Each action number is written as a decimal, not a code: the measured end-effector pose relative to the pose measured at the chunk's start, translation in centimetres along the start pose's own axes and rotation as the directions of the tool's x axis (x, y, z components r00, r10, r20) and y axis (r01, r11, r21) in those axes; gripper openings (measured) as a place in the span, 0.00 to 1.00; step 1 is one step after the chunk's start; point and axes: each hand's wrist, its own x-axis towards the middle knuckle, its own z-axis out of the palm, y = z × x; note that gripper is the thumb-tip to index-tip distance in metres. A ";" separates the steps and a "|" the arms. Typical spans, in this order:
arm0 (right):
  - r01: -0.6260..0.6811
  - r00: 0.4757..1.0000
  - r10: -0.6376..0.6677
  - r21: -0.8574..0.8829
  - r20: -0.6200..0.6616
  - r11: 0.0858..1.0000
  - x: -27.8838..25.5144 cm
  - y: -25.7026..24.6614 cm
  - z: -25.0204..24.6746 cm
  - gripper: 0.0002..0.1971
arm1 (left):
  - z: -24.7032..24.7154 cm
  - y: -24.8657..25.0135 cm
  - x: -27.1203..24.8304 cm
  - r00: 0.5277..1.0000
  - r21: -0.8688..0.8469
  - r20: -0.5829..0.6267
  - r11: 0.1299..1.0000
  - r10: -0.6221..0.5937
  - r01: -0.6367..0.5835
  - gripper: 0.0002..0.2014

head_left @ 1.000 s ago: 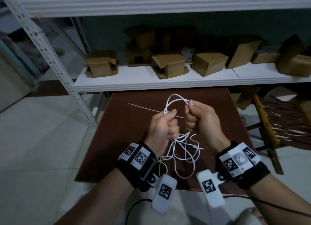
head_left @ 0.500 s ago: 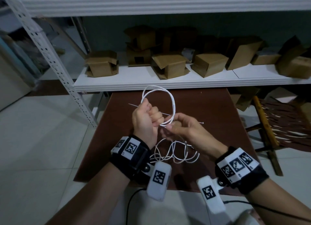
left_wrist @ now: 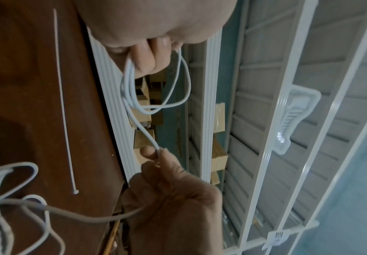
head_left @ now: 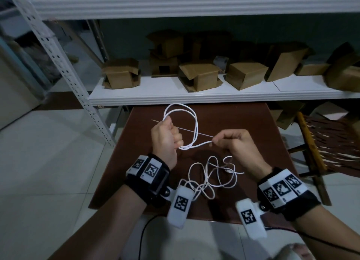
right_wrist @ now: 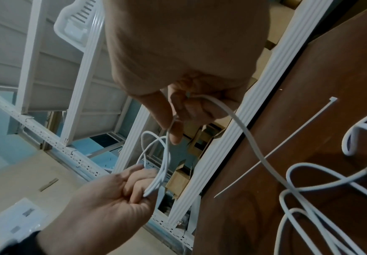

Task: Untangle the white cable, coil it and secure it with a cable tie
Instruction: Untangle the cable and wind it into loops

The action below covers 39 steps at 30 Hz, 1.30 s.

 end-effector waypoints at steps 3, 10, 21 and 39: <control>0.069 0.997 -0.069 -0.006 0.038 0.998 -0.3 -0.1 0.1 0.07 | 0.1 -0.2 -0.4 1.000 0.139 0.023 0.990 -0.010 0.007 0.19; 0.145 0.976 -0.127 -0.092 0.179 0.985 -0.1 0.3 -0.4 0.07 | 0.1 0.3 -0.9 0.992 0.271 0.124 0.962 -0.006 -0.028 0.20; 0.270 0.952 -0.229 -0.207 0.201 0.941 0.5 1.7 -0.6 0.06 | 1.0 0.4 -2.7 0.969 0.591 0.198 0.807 -0.148 0.002 0.10; 0.310 0.948 -0.277 -0.256 0.156 0.916 1.0 2.5 -0.4 0.06 | 1.0 0.4 -2.6 0.922 0.743 0.222 0.667 -0.318 0.051 0.13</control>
